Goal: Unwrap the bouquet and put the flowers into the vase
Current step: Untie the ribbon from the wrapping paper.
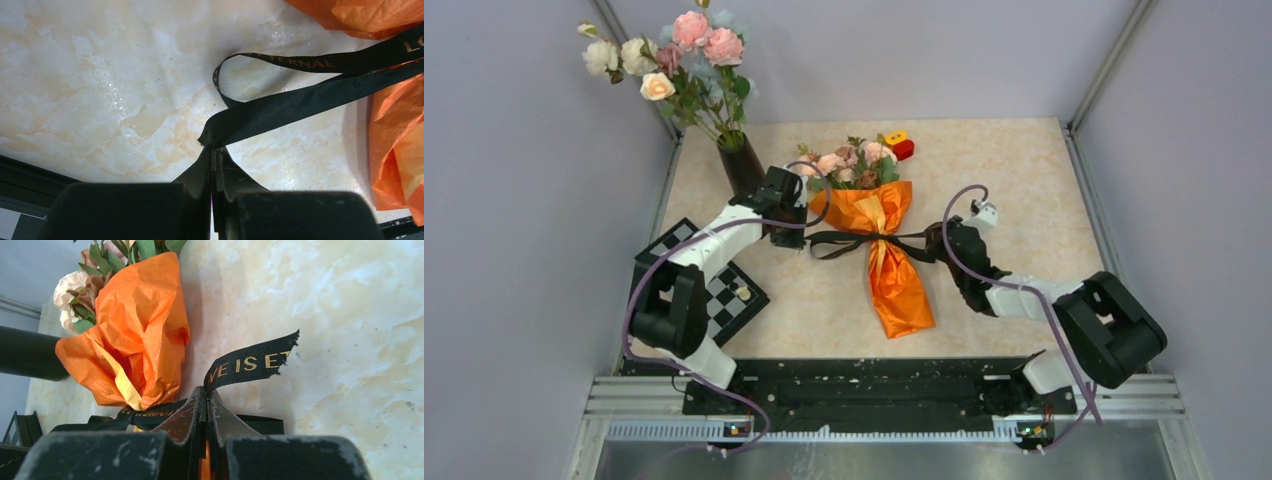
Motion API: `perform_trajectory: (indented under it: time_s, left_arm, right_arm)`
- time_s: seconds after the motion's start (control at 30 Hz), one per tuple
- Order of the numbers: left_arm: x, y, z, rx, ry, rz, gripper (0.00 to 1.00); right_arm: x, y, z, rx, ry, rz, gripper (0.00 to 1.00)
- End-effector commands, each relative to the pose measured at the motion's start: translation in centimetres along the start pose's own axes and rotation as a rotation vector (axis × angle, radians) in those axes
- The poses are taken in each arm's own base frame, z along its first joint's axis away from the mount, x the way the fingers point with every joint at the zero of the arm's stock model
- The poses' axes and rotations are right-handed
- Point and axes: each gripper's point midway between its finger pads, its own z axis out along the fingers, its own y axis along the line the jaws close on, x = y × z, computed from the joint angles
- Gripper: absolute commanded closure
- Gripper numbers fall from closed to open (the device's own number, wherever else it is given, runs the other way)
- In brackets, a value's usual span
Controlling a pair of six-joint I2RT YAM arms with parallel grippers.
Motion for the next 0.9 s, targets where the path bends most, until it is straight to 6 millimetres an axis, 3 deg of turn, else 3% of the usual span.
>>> perform_trajectory:
  time_s: [0.0, 0.6, 0.87]
  left_arm:
    - [-0.4, 0.7, 0.1, -0.024, -0.008, -0.007, 1.0]
    - [-0.3, 1.8, 0.4, -0.05, 0.007, -0.024, 1.0]
    - [-0.3, 1.9, 0.4, -0.049, 0.011, -0.027, 1.0]
  right_arm:
    - [-2.1, -1.0, -0.2, 0.032, -0.062, -0.021, 1.0]
    - [-3.1, -3.3, 0.0, 0.061, -0.053, -0.002, 1.0]
    - [-4.8, -3.5, -0.2, 0.062, -0.085, -0.053, 1.0]
